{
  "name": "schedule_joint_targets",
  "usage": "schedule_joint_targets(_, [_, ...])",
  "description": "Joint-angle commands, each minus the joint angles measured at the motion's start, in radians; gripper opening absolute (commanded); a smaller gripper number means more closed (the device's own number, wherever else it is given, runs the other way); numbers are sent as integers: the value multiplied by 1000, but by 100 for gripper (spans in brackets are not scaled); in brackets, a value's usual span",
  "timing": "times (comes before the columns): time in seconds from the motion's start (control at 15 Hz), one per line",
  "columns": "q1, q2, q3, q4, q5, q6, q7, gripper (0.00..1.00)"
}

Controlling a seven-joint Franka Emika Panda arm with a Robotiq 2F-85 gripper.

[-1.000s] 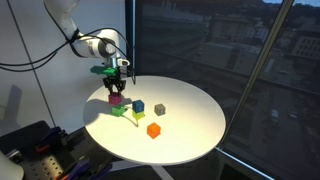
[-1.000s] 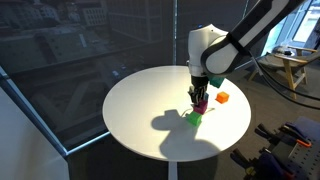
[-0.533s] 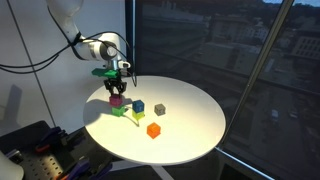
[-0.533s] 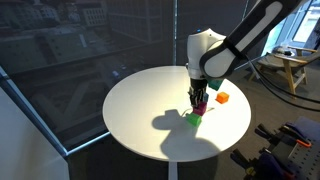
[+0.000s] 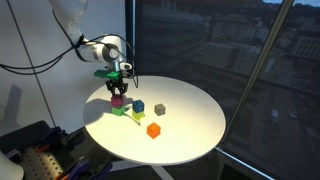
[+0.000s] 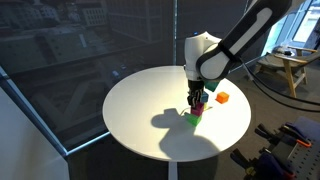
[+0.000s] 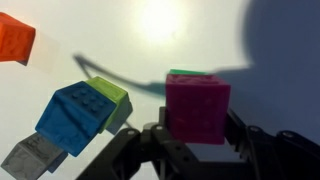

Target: Put the pink block over the green block

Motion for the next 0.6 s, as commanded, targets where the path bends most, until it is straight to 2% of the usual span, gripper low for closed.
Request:
schedule_joint_targets(0.0, [4, 22, -9, 31, -23, 5, 4, 30])
schedule_joint_targets(0.53, [7, 42, -9, 46, -19, 7, 2, 30])
